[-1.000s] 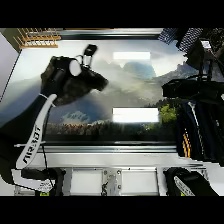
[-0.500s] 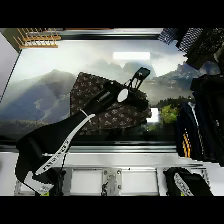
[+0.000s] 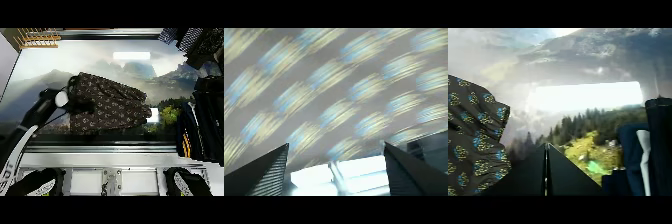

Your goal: Fold the clothes and pants, and hang the long-sleeved shirts on hangers.

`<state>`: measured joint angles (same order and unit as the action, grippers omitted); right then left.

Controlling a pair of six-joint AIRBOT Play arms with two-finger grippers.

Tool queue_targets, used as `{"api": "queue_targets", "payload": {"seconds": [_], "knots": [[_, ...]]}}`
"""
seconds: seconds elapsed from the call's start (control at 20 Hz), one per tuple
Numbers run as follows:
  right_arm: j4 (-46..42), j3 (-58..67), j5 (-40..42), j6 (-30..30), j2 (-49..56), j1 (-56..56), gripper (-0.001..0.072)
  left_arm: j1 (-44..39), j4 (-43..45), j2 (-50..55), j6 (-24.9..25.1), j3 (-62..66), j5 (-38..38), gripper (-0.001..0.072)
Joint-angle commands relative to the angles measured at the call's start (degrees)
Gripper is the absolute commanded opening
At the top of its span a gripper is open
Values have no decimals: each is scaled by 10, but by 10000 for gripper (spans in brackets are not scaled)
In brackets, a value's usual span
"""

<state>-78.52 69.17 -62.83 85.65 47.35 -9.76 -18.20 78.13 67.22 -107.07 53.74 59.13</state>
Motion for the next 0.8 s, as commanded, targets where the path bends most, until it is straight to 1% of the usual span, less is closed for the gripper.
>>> {"api": "queue_targets", "payload": {"seconds": [0.0, 0.05, 0.15, 0.25, 0.35, 0.45, 0.55, 0.75], "knots": [[38, 0, -2, 0, 2, 0, 18, 125, -8, -122, -71, -194, -16, 625], [43, 0, -2, 0, 4, 0, 19, 154, -26, -140, -72, -226, -28, 625], [57, 0, -2, 0, 6, 0, 18, 199, -91, -163, -65, -276, -64, 625], [69, 0, -2, 0, 8, -1, 18, 215, -126, -169, -63, -307, -104, 625], [79, 0, -2, 0, 9, 0, 18, 217, -148, -156, -63, -321, -124, 624], [83, 0, -2, 0, 9, 0, 18, 217, -164, -127, -63, -319, -127, 624], [83, 0, -2, 0, 9, 0, 18, 215, -169, -96, -63, -309, -145, 625], [83, 0, -2, 0, 9, 0, 18, 171, -166, -40, -63, -260, -182, 624]]}}
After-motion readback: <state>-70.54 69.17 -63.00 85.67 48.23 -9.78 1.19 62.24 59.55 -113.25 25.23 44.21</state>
